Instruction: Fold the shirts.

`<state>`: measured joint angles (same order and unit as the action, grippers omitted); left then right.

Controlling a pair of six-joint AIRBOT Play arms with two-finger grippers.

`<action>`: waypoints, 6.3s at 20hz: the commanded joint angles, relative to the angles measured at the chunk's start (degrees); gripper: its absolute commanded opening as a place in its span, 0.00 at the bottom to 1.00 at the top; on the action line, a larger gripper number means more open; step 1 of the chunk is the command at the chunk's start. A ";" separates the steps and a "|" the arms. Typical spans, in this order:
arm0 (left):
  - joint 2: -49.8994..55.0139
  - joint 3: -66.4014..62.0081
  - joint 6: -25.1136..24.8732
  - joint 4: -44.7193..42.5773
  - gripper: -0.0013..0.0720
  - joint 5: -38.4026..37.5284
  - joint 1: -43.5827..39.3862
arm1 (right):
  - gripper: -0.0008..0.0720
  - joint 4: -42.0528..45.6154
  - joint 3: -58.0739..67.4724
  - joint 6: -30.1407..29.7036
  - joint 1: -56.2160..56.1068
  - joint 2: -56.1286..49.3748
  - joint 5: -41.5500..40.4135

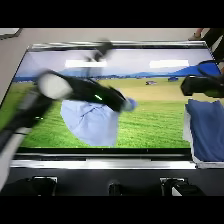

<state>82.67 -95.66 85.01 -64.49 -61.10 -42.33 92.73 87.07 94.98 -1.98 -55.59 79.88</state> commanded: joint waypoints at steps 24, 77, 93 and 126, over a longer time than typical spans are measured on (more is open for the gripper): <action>-5.27 52.63 -2.12 11.21 0.99 -0.24 40.44 | 0.99 -26.40 -40.50 -6.99 -0.02 -17.31 -2.16; 10.84 -1.99 -1.29 -10.34 0.06 -15.54 38.07 | 0.97 -38.75 29.55 6.05 0.39 -53.09 -10.62; 10.62 -1.99 -3.21 -10.32 0.06 -17.51 43.30 | 0.96 -44.85 -48.54 -1.84 -7.56 -23.08 -8.81; 10.93 4.68 -3.26 -2.73 0.06 -20.46 43.21 | 0.77 -32.02 -32.04 -2.49 8.63 -23.39 1.22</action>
<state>93.58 -91.35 81.82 -67.90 -81.58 0.84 63.42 60.12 95.94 7.62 -78.87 77.21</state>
